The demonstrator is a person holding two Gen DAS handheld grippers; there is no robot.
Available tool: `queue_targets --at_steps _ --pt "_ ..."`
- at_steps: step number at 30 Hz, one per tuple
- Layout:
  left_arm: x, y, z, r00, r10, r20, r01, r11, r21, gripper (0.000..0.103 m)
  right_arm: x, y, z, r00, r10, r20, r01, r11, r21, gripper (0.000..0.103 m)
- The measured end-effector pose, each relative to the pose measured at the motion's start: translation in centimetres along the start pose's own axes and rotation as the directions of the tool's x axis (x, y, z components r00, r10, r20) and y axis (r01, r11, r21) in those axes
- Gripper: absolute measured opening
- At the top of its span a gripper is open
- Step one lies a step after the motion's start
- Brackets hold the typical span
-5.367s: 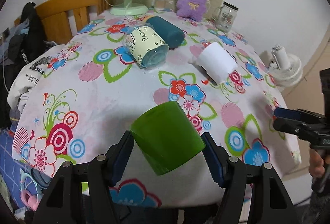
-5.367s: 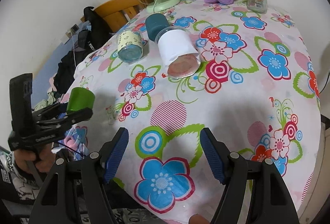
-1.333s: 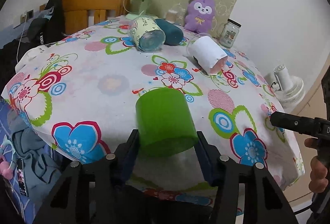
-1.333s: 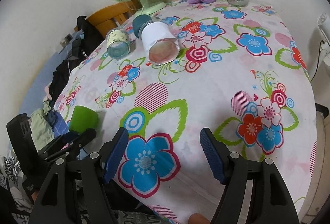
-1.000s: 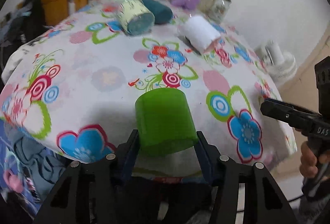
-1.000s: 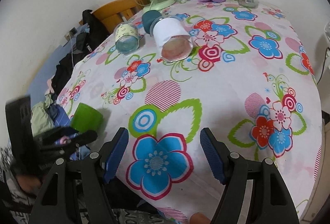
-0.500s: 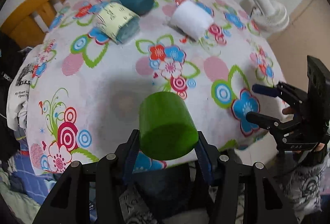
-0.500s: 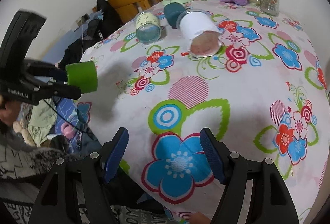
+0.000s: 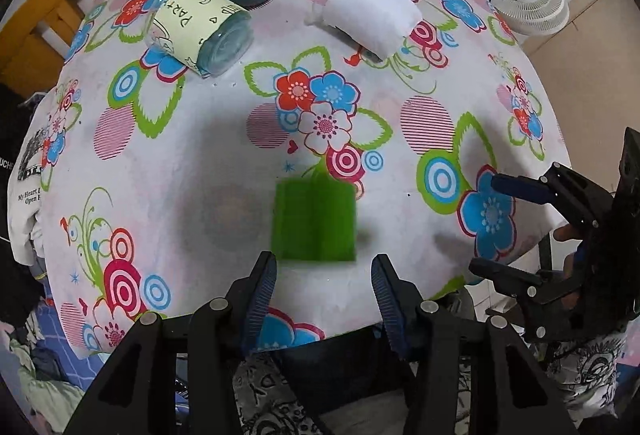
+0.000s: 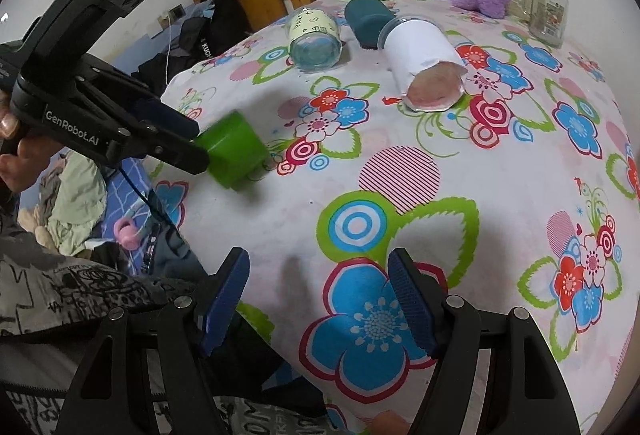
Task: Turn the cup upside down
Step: 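Lower the green cup mouth-down onto the tablecloth with the left gripper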
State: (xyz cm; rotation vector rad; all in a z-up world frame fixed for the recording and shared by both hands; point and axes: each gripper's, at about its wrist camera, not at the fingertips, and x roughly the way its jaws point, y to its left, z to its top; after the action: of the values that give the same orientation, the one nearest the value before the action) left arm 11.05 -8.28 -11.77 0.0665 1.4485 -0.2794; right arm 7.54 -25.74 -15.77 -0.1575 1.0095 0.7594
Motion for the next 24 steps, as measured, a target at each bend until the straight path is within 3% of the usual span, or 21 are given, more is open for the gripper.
queue_targets --at_steps 6,10,12,24 --pt "-0.2 -0.5 0.0 1.0 -0.012 0.005 0.012 1.0 0.026 0.054 -0.1 0.0 0.2 1.0 -0.005 0.001 0.005 1.0 -0.002 0.074" --pt "-1.0 0.4 0.9 0.999 -0.018 0.037 0.018 1.0 0.009 0.075 -0.3 -0.4 0.2 1.0 -0.001 0.014 0.001 1.0 0.018 0.074" --pt "-1.3 1.3 1.7 0.998 -0.029 0.047 0.03 0.999 -0.016 0.079 -0.4 -0.6 0.2 1.0 0.0 0.019 -0.001 1.0 0.028 0.074" --pt "1.2 2.6 2.7 0.999 -0.033 0.01 0.033 0.999 -0.033 0.083 -0.8 -0.9 -0.2 1.0 -0.007 0.018 0.006 0.999 0.051 0.074"
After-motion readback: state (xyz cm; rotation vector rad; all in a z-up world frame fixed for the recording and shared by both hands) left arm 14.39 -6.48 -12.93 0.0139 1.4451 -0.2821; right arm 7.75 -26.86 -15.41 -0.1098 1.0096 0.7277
